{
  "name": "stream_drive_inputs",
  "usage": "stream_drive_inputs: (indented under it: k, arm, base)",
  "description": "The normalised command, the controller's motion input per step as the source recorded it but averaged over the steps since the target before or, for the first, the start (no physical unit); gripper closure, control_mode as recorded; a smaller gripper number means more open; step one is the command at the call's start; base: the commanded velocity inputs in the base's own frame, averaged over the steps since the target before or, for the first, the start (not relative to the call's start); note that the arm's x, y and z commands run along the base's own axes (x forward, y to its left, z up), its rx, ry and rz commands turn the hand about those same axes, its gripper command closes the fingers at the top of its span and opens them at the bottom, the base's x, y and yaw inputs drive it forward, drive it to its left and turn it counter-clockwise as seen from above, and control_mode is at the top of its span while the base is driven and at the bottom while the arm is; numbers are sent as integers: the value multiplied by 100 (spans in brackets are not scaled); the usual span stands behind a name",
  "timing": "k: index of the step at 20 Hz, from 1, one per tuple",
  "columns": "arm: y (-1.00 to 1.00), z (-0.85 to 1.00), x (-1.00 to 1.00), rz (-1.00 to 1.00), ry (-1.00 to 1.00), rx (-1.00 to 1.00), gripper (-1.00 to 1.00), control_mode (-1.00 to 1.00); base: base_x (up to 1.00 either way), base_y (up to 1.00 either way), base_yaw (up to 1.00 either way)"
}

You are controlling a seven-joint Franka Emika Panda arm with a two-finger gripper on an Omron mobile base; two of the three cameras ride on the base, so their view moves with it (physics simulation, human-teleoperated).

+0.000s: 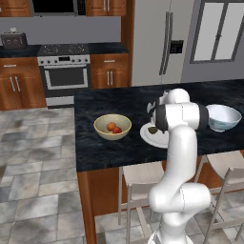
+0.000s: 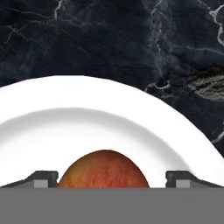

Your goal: Take the fruits from the plate on the dining counter and place two fruits in each bowl.

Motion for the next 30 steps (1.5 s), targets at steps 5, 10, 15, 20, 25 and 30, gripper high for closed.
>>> stream_drive_inputs:
  k: [5,10,15,20,25,30]
  arm:
    - [0,-12,0,0,1,0,100,-100]
    - [0,4,-1,0,0,0,100,-100]
    - [-15,72,-1,-4,1,0,100,-100]
    - [-53,63,-20,-9,1,-2,100,-100]
    - [-85,6,-31,-12,0,-5,100,-100]
    - [-68,7,-23,-17,-6,-6,100,-100]
  base:
    - [0,0,0]
    - [0,0,0]
    - [0,0,0]
    - [0,0,0]
    - [0,0,0]
    - [0,0,0]
